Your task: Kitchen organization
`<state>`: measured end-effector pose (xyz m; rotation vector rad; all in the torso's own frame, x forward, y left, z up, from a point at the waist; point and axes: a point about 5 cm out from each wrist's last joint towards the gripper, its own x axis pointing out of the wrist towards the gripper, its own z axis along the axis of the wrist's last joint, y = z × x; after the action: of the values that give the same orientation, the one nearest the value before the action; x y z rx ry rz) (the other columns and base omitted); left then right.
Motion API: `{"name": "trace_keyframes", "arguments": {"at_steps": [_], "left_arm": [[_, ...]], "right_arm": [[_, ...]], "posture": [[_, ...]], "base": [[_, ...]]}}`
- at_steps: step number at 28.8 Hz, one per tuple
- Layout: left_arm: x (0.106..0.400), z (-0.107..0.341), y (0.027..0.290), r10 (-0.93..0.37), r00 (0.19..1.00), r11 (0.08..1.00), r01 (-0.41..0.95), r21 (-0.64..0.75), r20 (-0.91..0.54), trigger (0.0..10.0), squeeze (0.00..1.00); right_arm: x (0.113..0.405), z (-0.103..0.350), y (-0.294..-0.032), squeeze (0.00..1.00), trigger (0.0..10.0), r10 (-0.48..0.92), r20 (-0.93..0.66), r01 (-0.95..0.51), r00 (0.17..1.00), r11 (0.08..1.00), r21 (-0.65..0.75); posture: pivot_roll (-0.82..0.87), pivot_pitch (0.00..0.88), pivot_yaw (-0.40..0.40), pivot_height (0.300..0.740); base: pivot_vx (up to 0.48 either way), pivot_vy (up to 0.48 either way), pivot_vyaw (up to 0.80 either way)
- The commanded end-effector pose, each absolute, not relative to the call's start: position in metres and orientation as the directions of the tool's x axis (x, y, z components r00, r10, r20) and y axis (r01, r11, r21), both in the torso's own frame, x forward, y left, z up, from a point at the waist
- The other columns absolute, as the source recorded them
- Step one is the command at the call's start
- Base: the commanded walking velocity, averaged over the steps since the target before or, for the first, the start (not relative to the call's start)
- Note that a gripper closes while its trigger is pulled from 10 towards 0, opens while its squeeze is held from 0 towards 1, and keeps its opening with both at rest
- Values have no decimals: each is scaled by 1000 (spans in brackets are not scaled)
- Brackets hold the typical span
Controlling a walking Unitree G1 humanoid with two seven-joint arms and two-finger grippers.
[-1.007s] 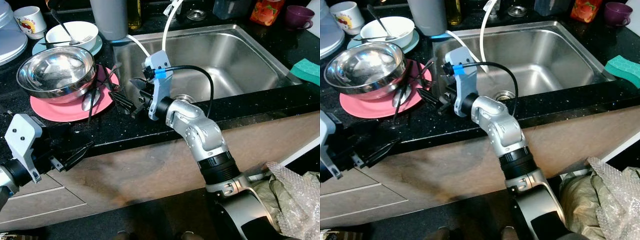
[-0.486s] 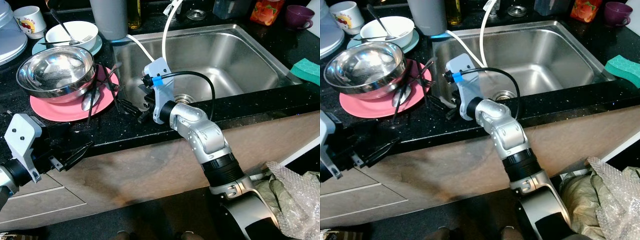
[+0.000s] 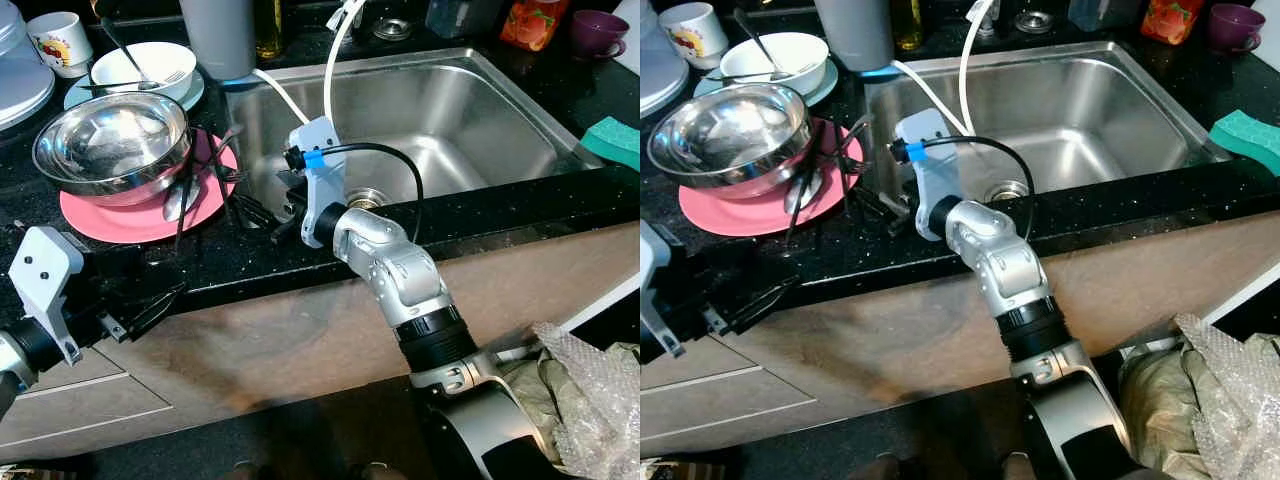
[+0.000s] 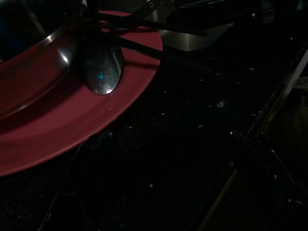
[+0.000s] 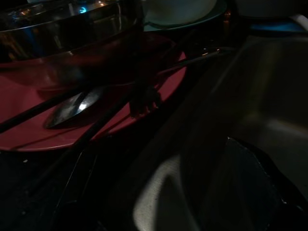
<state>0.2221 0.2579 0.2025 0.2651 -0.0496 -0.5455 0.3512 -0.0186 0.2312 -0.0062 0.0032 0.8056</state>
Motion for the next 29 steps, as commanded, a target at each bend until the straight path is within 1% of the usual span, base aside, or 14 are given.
{"name": "trace_keyframes", "arguments": {"at_steps": [1, 7, 10, 12, 13, 14, 15, 16, 19, 20, 21, 25, 29], "left_arm": [[222, 199, 258, -520, 852, 815, 517, 263, -64, 10000, 0], [223, 199, 258, -521, 851, 814, 519, 262, -65, 10000, 0], [223, 199, 258, -524, 849, 812, 522, 260, -69, 10000, 0], [223, 199, 258, -524, 849, 812, 522, 260, -69, 10000, 0], [223, 199, 259, -524, 849, 812, 523, 259, -71, 10000, 0], [223, 199, 259, -524, 849, 812, 523, 259, -71, 10000, 0], [222, 199, 259, -525, 848, 811, 525, 259, -74, 10000, 0], [222, 199, 259, -525, 848, 811, 525, 259, -74, 10000, 0], [220, 197, 261, -527, 845, 807, 532, 257, -96, 10000, 0], [220, 197, 261, -527, 845, 807, 532, 257, -96, 10000, 0], [220, 197, 261, -527, 844, 805, 534, 258, -102, 10000, 0], [218, 198, 265, -520, 847, 806, 530, 265, -111, 10000, 0], [218, 198, 265, -519, 847, 806, 529, 265, -112, 10000, 0]], "right_arm": [[353, 235, -19, 0, 10000, 719, 9, -719, 695, 694, 8], [351, 243, -23, 0, 10000, 724, 28, -724, 689, 689, 30], [341, 249, -17, 0, 10000, 772, 41, -773, 635, 633, 52], [341, 249, -17, 0, 10000, 772, 41, -773, 635, 633, 52], [338, 251, -15, 0, 10000, 789, 44, -790, 613, 611, 53], [338, 251, -15, 0, 10000, 789, 44, -790, 613, 611, 53], [333, 253, -12, 0, 10000, 810, 47, -811, 585, 583, 49], [333, 253, -12, 0, 10000, 810, 47, -811, 585, 583, 49], [318, 252, -2, 0, 10000, 877, 0, -876, 481, 481, -27], [318, 252, -2, 0, 10000, 877, 0, -876, 481, 481, -27], [315, 249, 0, 0, 10000, 884, -23, -884, 466, 465, -56], [313, 240, 2, 0, 10000, 874, -83, -876, 478, 467, -125], [315, 237, 3, 0, 10000, 862, -95, -864, 498, 484, -138]], "posture": [[60, 171, -6, 740], [61, 166, -2, 740], [61, 164, -1, 740], [61, 164, -1, 740], [61, 162, -1, 740], [61, 162, -1, 740], [62, 163, -1, 740], [62, 163, -1, 740], [61, 163, -2, 740], [61, 163, -2, 740], [61, 163, -2, 740], [62, 161, -4, 740], [67, 156, -9, 740]], "base": [[0, 0, 0], [0, 0, 0], [0, 0, 0], [0, 0, 0], [0, 0, 0], [0, 0, 0], [0, 0, 0], [0, 0, 0], [0, 0, 0], [0, 0, 0], [0, 0, 0], [0, 0, 0], [0, 0, 0]]}}
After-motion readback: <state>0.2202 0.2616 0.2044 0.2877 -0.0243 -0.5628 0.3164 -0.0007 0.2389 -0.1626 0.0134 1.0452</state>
